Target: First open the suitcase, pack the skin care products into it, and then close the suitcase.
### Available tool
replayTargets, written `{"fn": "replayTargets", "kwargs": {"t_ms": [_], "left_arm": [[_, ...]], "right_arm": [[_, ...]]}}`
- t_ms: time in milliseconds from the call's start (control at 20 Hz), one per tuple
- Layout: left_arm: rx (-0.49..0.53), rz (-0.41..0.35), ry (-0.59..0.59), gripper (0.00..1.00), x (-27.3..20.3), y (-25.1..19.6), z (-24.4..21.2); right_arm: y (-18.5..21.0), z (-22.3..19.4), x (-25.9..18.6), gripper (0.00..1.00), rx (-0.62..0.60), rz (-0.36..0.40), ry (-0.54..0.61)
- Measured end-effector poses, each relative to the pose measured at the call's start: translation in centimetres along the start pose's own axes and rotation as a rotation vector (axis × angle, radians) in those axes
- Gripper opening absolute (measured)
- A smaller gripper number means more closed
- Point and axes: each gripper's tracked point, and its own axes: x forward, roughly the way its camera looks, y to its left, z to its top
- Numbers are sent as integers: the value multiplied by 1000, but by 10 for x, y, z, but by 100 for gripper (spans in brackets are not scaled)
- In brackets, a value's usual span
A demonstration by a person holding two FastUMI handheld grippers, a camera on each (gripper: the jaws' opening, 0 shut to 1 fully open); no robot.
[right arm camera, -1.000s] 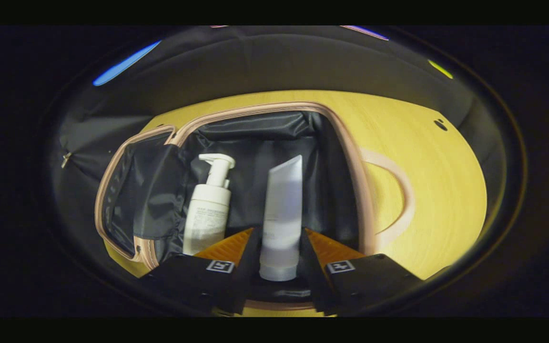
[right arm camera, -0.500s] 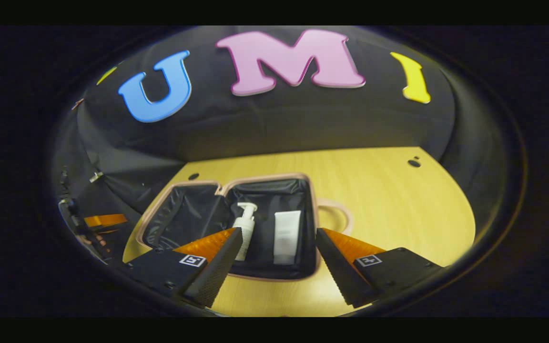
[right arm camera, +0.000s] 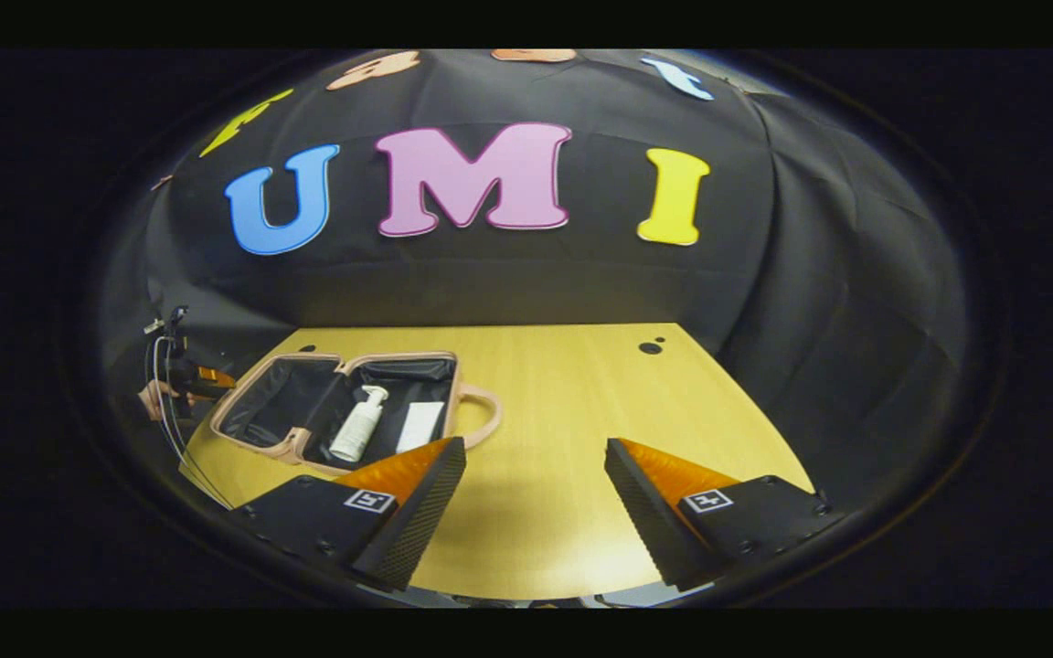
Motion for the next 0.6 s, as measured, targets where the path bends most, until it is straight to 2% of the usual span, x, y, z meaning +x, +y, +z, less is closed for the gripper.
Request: {"fn": "replayTargets", "kwargs": {"t_ms": [300, 350, 400, 450, 550, 600], "left_arm": [[112, 47, 116, 95, 28, 9, -18], [119, 47, 128, 87, 33, 10, -18], [116, 39, 142, 90, 42, 7, -24], [142, 45, 138, 80, 45, 6, -21], [178, 28, 157, 73, 44, 5, -23], [208, 59, 176, 66, 47, 13, -26]], "right_arm": [[-60, -22, -33, 98, -10, -86, 65], [-68, -20, -39, 98, -10, -106, 50], [-74, -16, -43, 98, -15, -123, 29], [-79, -13, -49, 98, -25, -138, 7], [-84, -21, -56, 98, -45, -159, 7], [-86, -28, -60, 98, -52, -169, 14]]}}
